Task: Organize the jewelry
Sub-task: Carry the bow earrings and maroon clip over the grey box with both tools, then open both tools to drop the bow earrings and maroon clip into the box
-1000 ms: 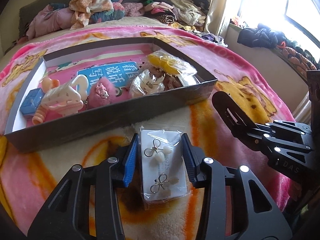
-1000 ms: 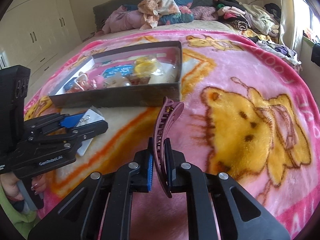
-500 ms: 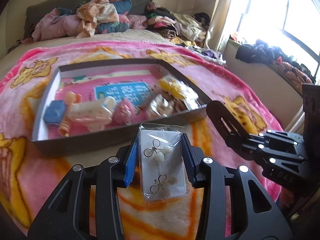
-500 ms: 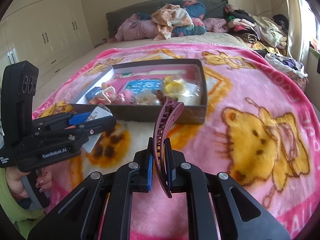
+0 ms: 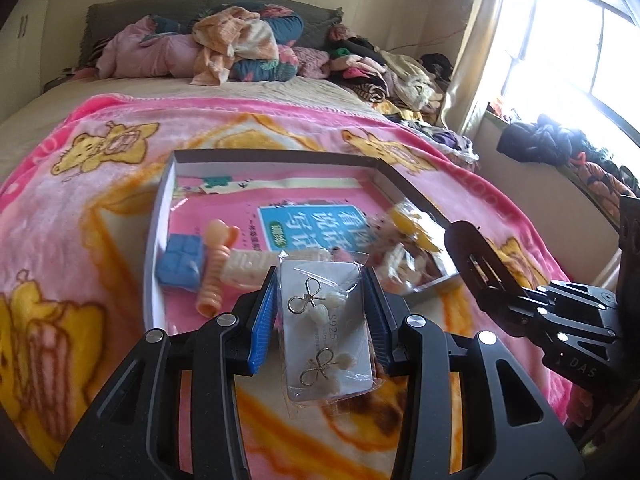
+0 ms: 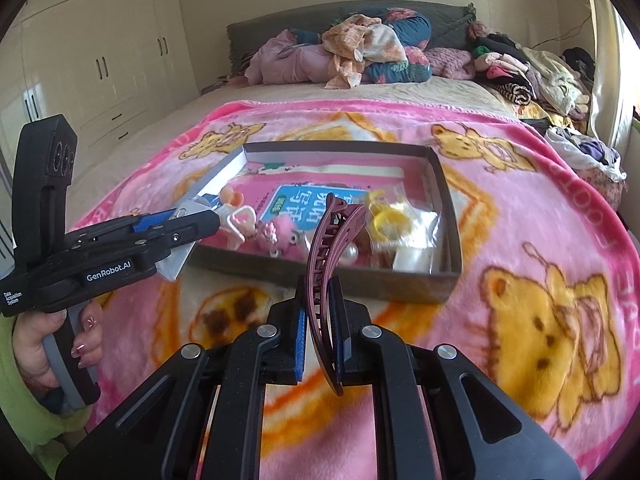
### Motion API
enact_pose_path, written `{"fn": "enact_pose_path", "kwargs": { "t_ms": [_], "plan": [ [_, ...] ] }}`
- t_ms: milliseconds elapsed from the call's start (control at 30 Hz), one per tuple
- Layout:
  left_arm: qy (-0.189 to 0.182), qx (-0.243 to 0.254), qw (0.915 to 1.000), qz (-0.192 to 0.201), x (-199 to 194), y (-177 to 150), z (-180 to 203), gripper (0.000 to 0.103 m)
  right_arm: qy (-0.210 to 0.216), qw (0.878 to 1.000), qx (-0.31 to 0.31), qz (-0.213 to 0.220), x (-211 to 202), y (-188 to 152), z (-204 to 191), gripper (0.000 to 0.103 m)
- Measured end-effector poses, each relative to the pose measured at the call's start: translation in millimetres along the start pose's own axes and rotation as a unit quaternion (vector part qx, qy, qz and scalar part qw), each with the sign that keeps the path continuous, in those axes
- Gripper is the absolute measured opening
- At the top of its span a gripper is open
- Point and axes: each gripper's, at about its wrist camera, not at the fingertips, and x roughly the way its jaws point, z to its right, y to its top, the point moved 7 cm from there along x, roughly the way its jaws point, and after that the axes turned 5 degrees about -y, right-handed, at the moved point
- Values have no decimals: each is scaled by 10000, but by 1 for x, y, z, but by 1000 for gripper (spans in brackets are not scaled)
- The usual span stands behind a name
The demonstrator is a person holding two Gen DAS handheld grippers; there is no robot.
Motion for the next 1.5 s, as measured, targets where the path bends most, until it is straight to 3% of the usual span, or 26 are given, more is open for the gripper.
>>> {"fn": "enact_pose_path", "kwargs": {
  "t_ms": [667, 1233, 1367, 1500],
  "plan": [
    [315, -73, 9994, 147, 24, 28, -33, 33, -257, 9996, -142, -8, 47, 41, 9, 10],
    [416, -126, 9991, -3, 41, 22, -45, 33, -471, 9985, -11, -289, 88, 36, 26, 11],
    [437, -125, 9990, -15, 43, 21, -46, 34, -470, 9984, 20, -322, 89, 32, 25, 12],
    [442, -119, 9989, -18, 43, 21, -46, 34, -475, 9984, 61, -312, 86, 30, 26, 22]
  ]
}}
